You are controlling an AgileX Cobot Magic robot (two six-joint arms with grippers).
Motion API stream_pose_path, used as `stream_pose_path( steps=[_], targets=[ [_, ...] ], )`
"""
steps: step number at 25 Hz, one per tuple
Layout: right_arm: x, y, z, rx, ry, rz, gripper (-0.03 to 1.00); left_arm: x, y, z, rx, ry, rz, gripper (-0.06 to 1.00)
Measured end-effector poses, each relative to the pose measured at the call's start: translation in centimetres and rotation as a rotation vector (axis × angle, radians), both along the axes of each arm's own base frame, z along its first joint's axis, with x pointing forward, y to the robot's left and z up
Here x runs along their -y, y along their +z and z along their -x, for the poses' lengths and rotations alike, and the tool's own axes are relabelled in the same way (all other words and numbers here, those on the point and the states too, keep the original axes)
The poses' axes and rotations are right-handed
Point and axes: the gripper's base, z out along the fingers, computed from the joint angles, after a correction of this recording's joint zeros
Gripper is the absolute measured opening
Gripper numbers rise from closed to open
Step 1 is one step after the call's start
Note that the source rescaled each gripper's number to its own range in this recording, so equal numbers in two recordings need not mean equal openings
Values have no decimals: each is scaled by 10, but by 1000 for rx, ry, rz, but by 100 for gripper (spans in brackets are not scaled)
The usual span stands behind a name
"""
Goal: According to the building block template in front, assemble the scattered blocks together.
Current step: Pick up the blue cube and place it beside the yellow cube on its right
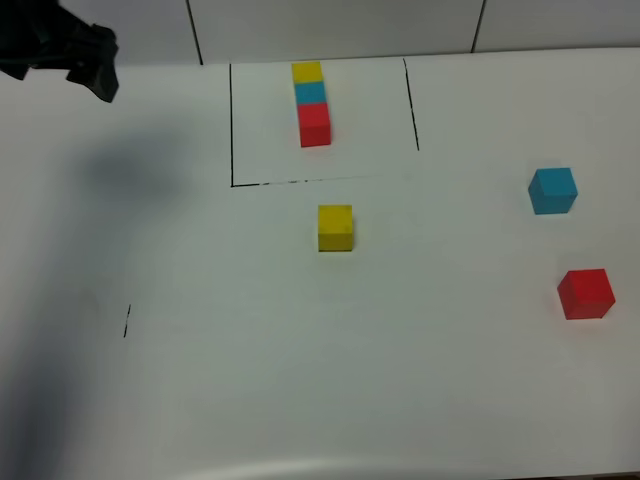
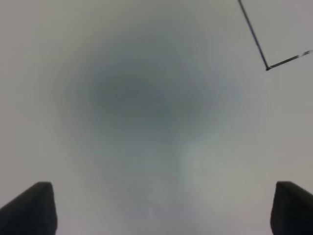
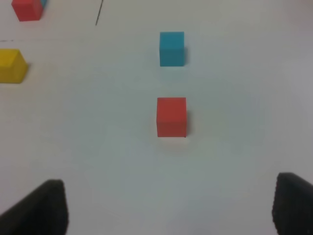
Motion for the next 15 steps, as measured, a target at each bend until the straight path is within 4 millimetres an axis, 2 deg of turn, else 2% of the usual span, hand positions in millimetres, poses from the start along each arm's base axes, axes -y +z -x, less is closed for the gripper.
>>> stream_pose_path(
  steps=[3, 10, 15],
  targets=[
    [0, 0, 0, 0, 0, 0, 74, -10, 9, 26, 50, 19, 5, 86],
    [0, 0, 0, 0, 0, 0, 74, -15, 35, 92, 217, 60, 47, 86],
    [0, 0, 0, 0, 0, 0, 74, -20, 52, 147, 383, 68, 73, 86]
  ],
)
